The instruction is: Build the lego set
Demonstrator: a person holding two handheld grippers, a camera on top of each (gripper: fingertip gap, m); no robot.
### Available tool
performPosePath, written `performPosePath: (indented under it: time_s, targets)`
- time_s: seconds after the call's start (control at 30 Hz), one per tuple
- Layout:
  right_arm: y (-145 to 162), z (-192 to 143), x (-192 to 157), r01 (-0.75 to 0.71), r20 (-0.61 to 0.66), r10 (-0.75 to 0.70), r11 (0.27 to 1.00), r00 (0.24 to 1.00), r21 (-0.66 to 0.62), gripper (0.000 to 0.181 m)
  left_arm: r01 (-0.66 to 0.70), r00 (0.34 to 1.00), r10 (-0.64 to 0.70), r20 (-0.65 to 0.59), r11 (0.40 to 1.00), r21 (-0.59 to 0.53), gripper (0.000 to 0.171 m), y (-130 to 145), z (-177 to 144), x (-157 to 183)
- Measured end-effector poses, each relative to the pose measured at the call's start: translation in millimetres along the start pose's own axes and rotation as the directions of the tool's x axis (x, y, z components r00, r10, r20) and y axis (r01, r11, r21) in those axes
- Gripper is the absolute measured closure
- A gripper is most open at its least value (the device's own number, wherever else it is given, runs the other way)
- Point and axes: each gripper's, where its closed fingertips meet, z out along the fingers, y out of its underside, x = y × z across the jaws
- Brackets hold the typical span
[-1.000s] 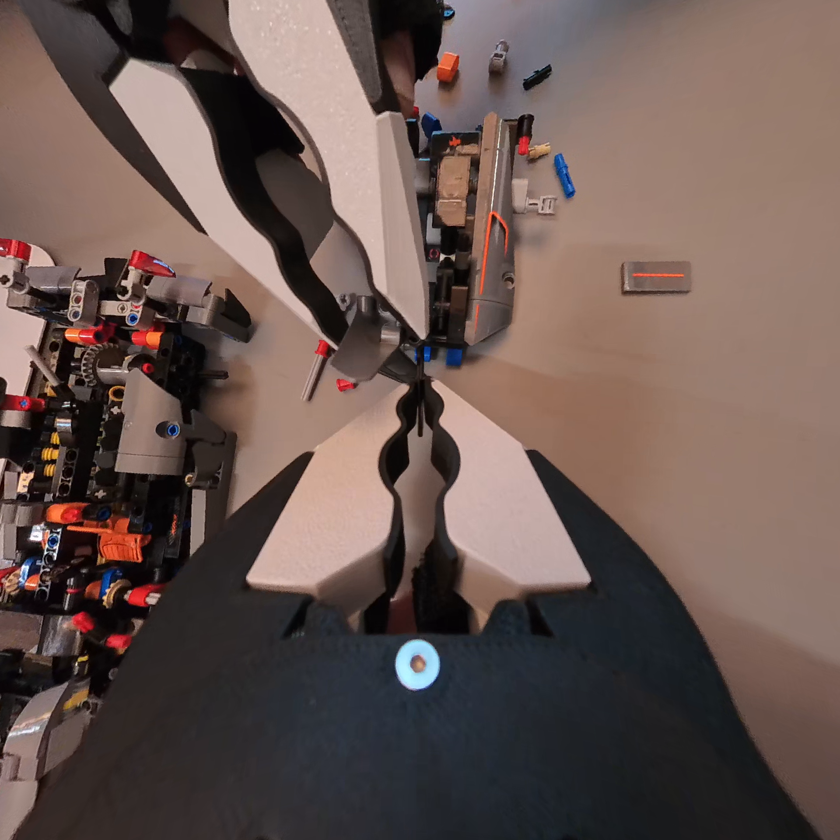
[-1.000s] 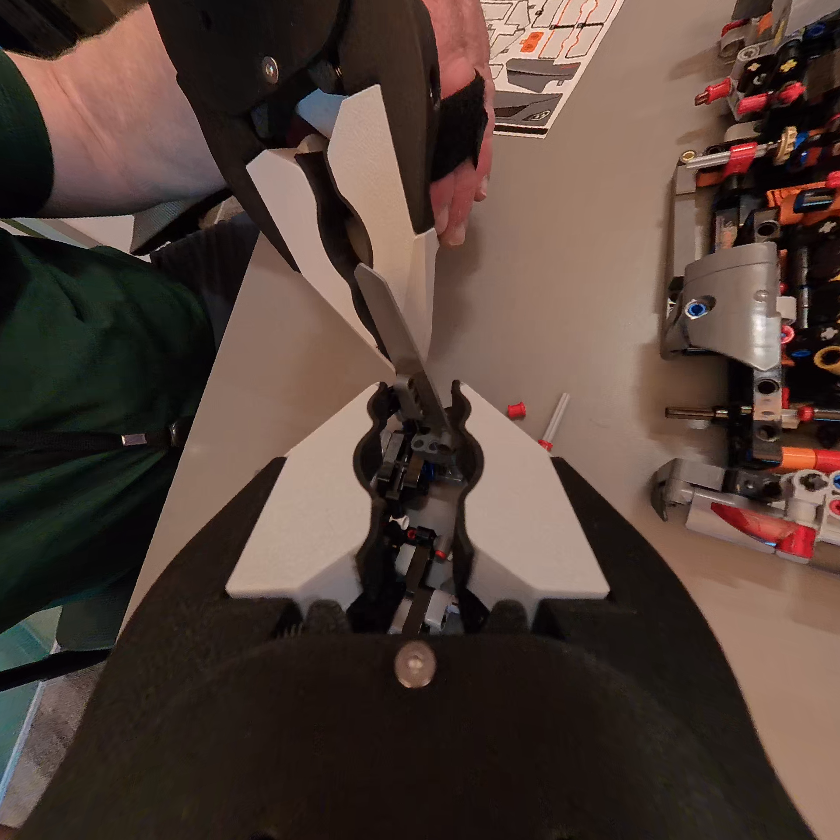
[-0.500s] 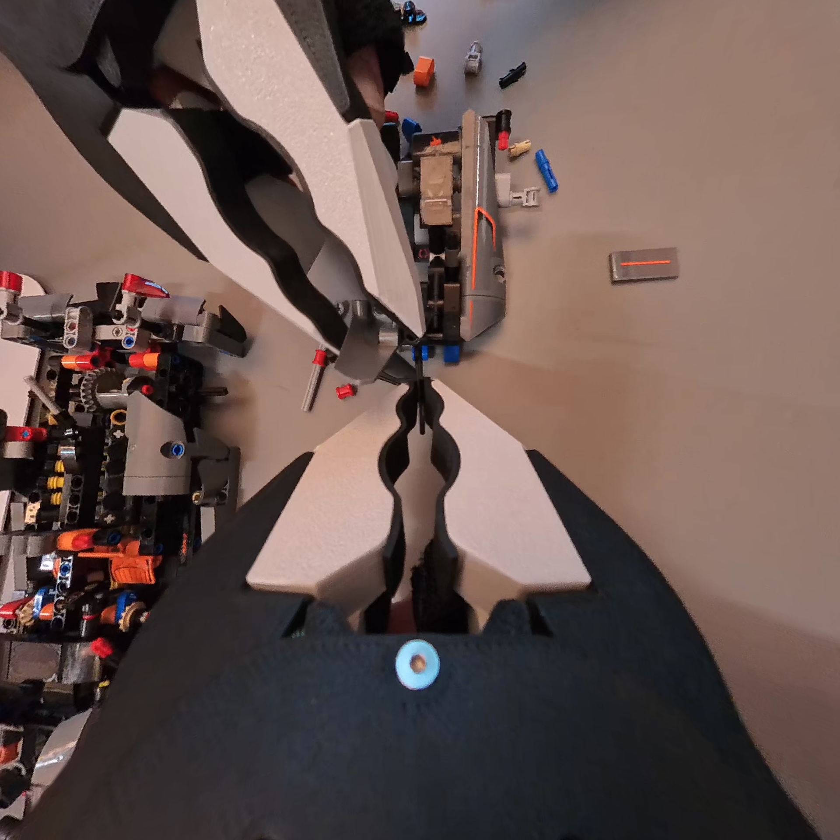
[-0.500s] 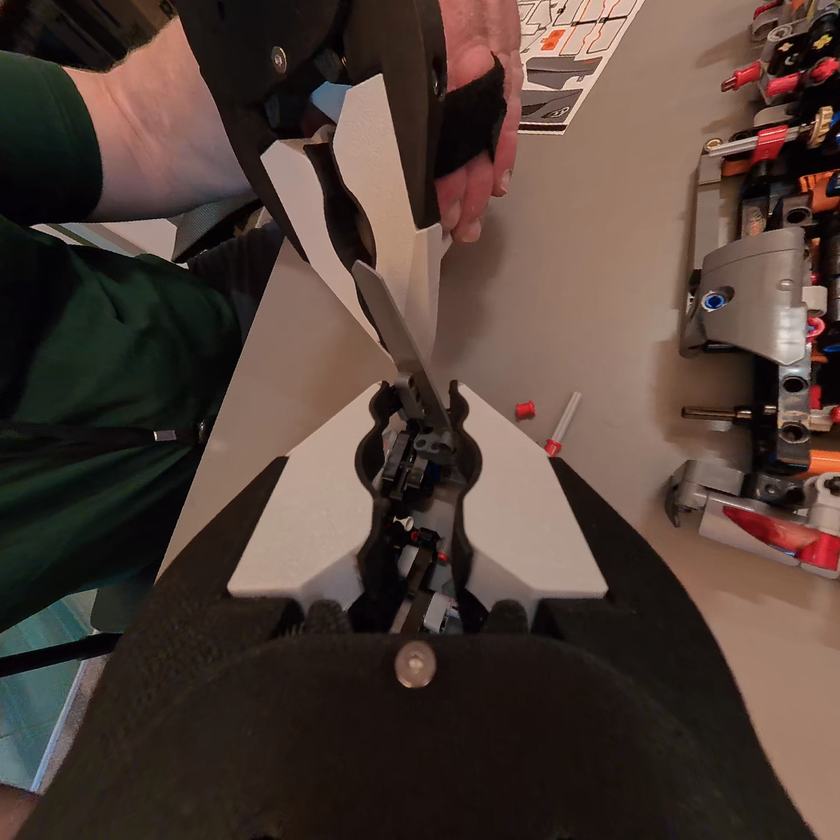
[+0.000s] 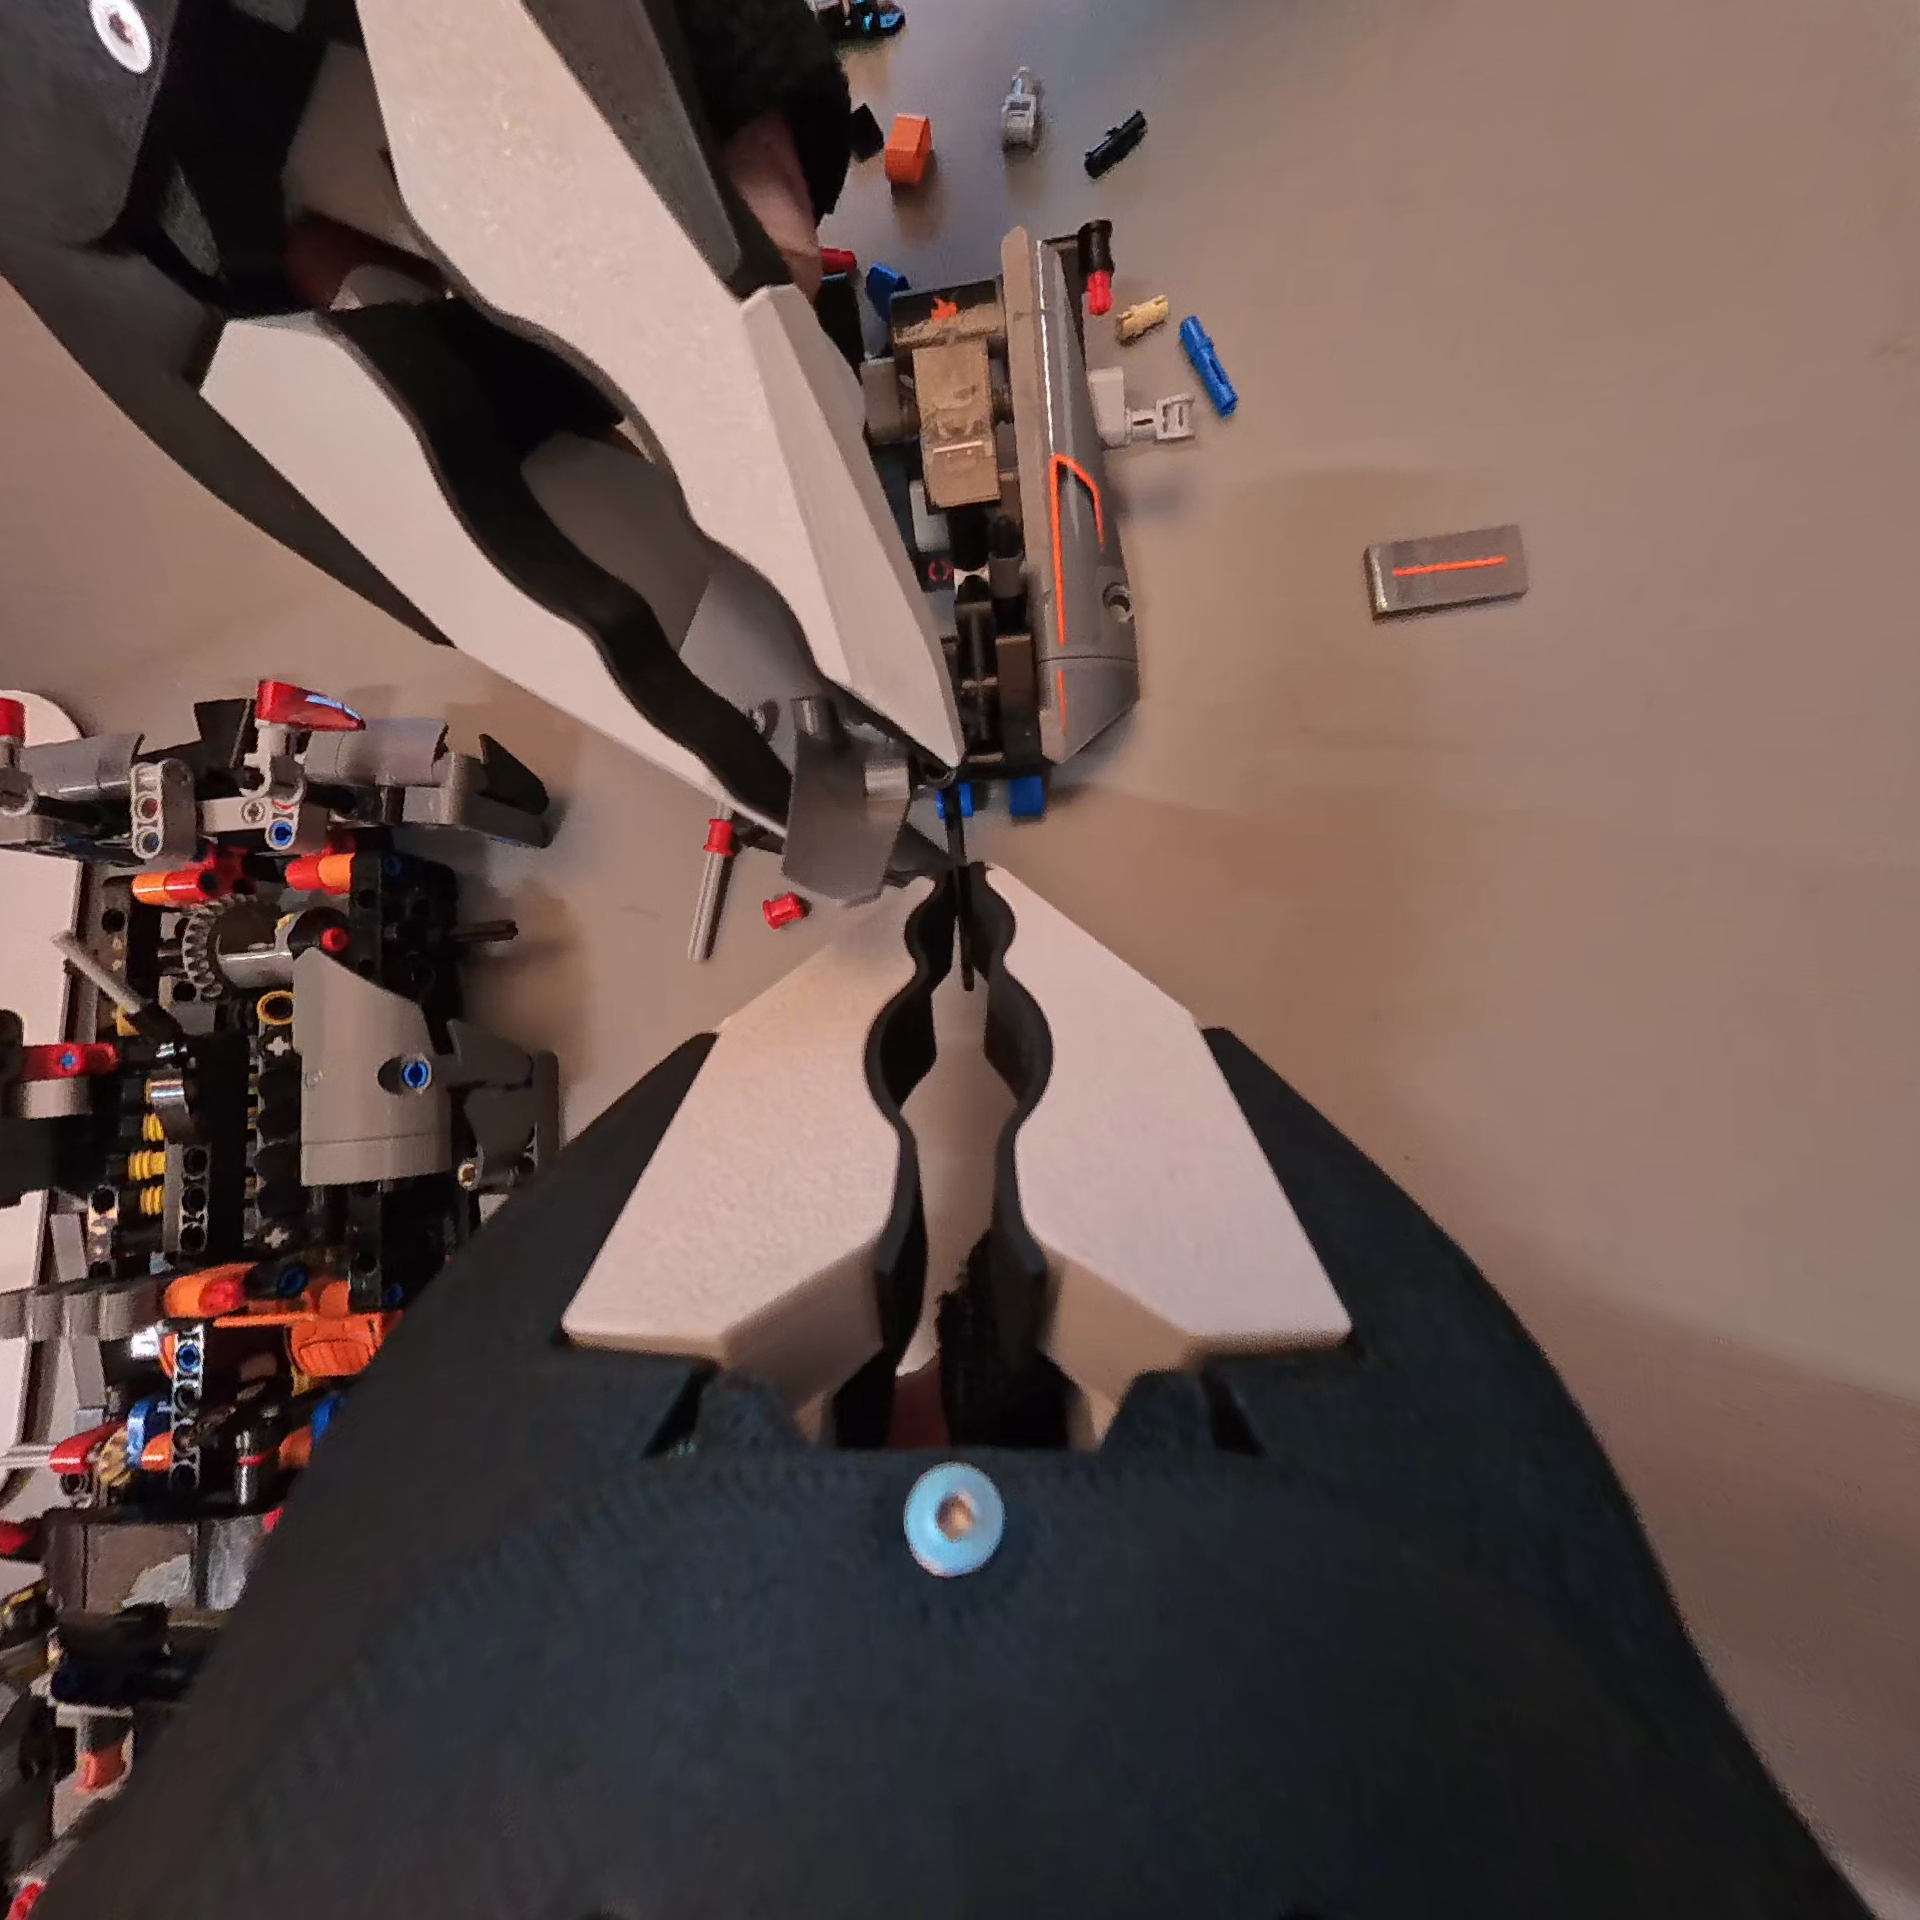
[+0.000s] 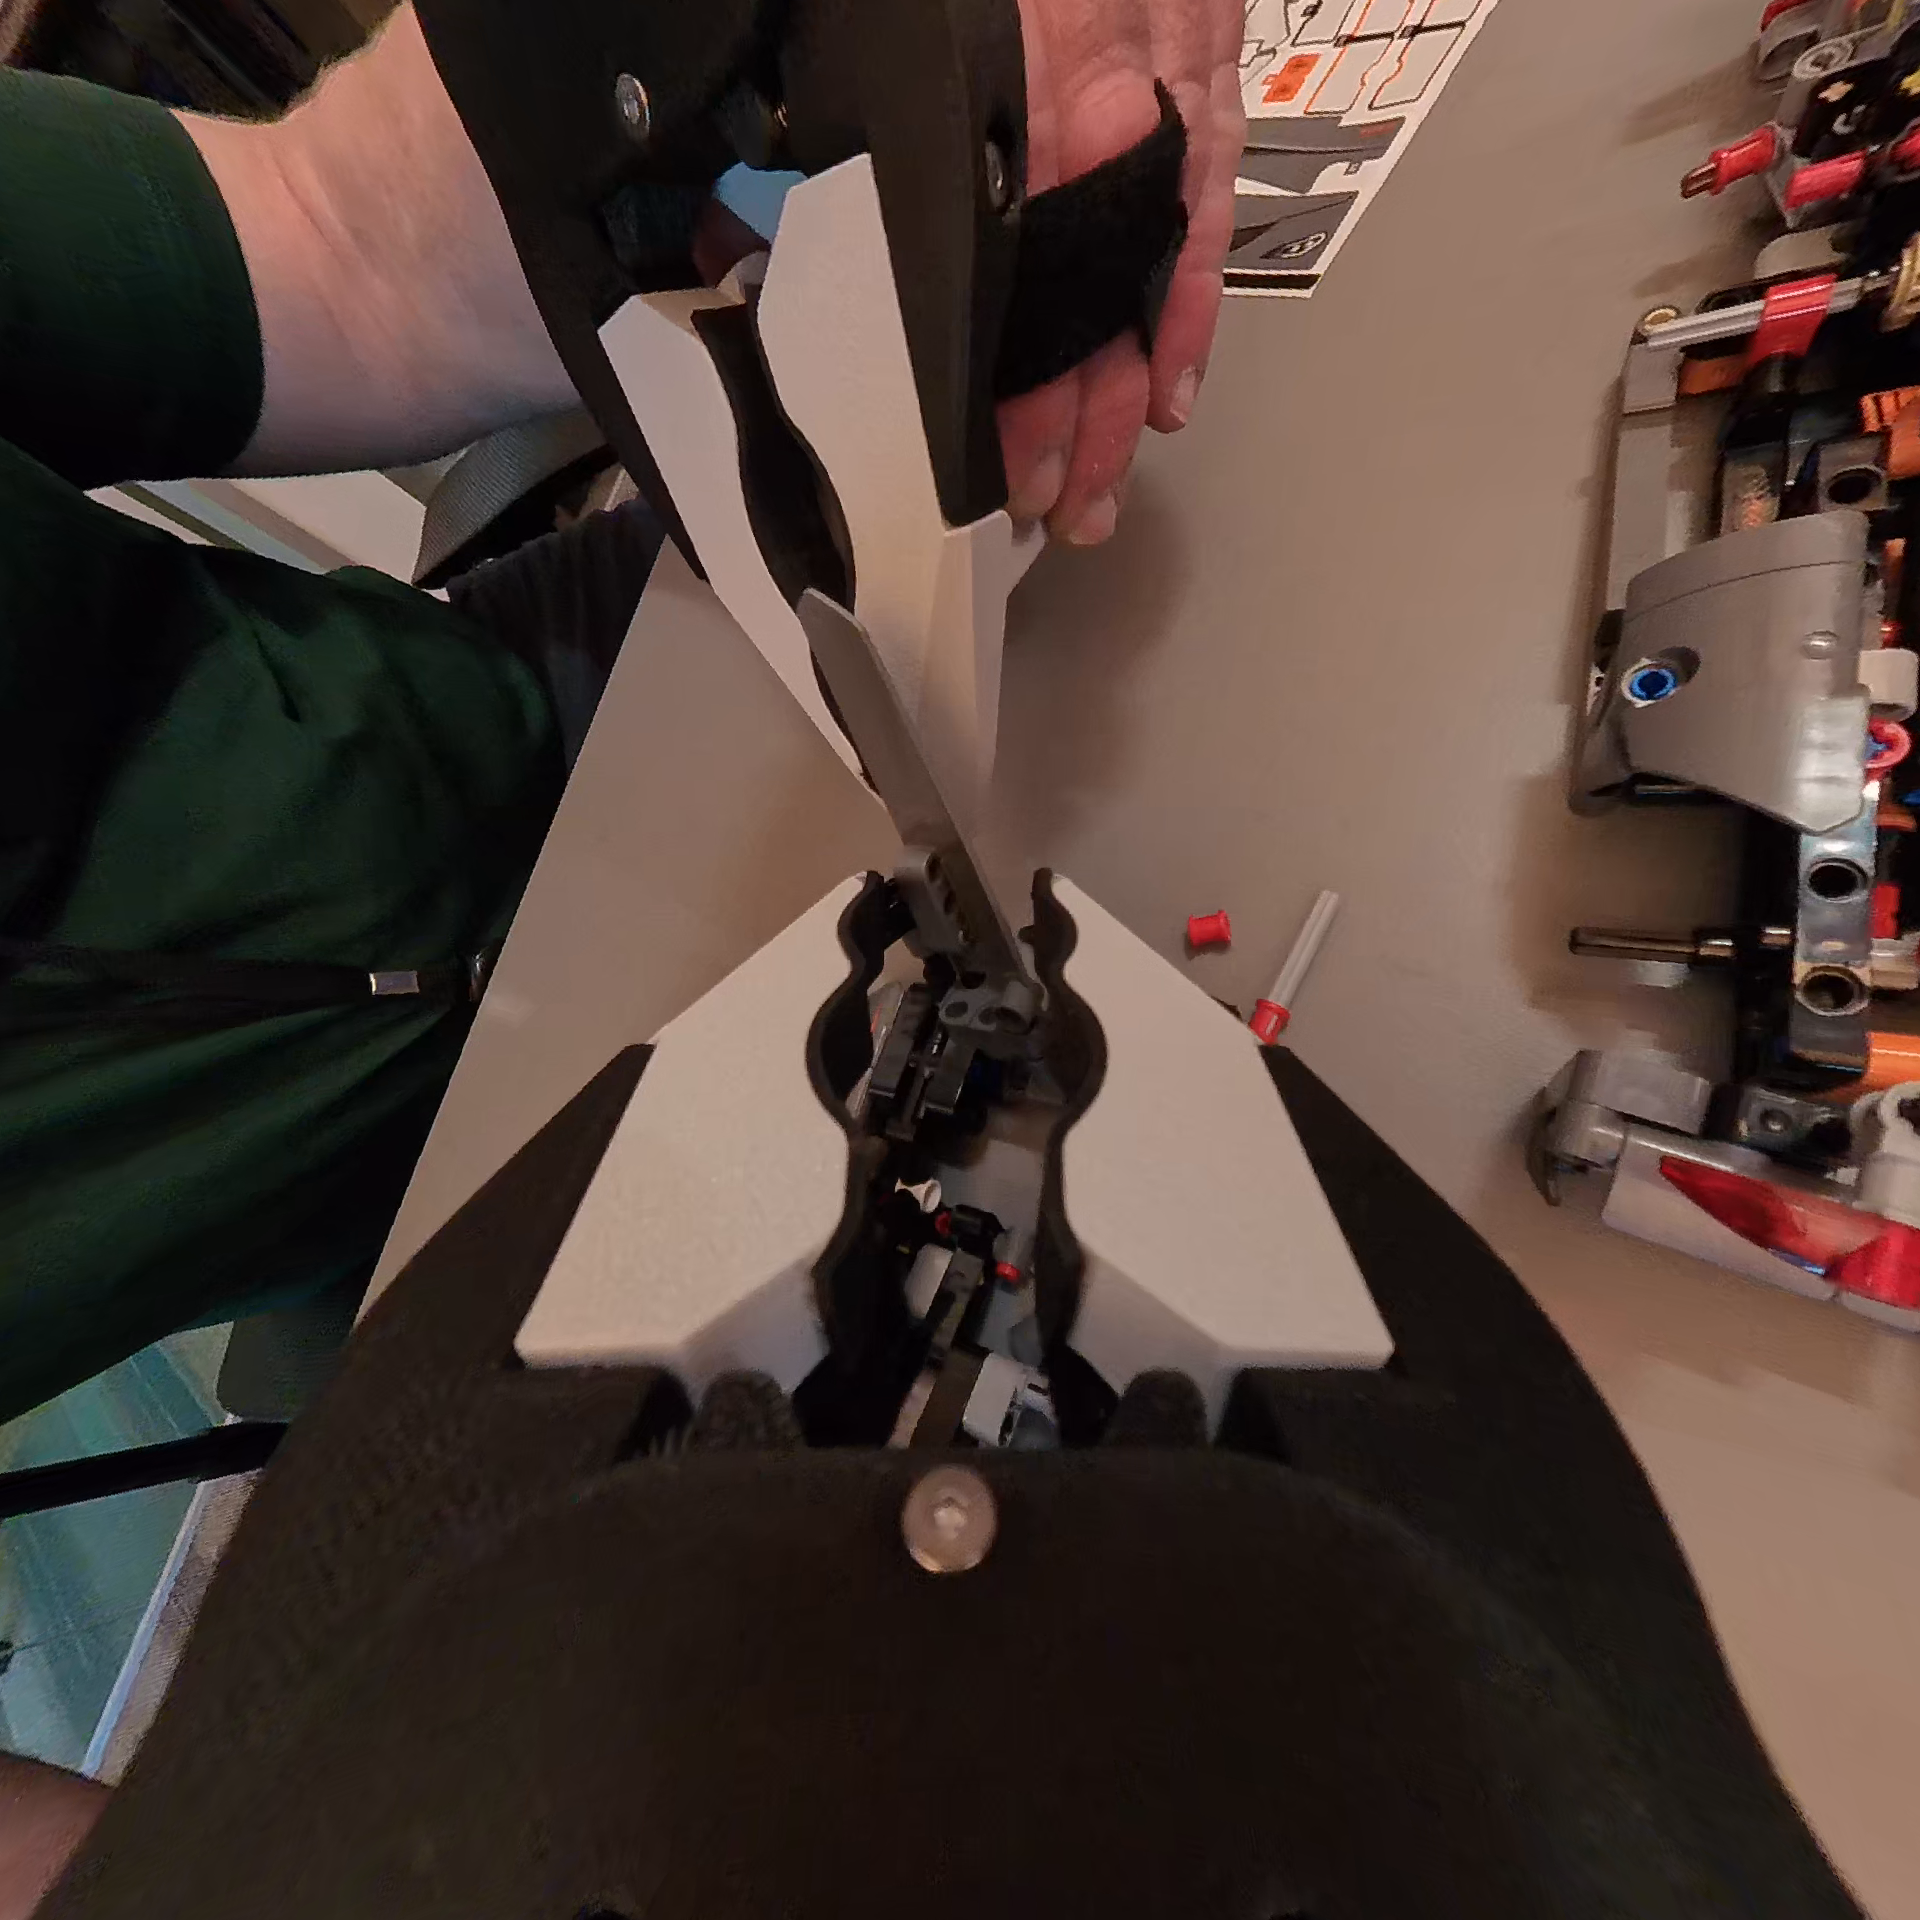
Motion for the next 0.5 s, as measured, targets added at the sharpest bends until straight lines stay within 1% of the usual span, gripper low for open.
performPosePath:
  time_s: [0.23, 0.3, 0.37, 0.5]
  targets:
    - [1, -1, 0, 0.0, 0.011, 0.0, 1.0, 1.0, -0.007, 0.151, -0.03, 0.999, 0.029, -0.033, 0.999, -0.026, 0.171, -1, 0, 0]
    - [0, -2, -2, 0.008, 0.001, -0.008, 1.0, 1.0, -0.01, 0.145, -0.03, 0.999, 0.028, -0.042, 0.999, -0.028, 0.171, -2, 1, 1]
    - [-6, -5, -8, 0.023, 0.016, -0.023, 1.0, 1.0, 0.011, 0.144, -0.03, 0.998, 0.029, -0.047, 0.999, -0.035, 0.171, 0, 3, 1]
    - [-1, -5, -10, 0.061, -0.032, -0.063, 0.996, 0.997, -0.057, 0.137, -0.02, 0.998, 0.019, -0.053, 0.999, -0.027, 0.171, 0, 5, 3]
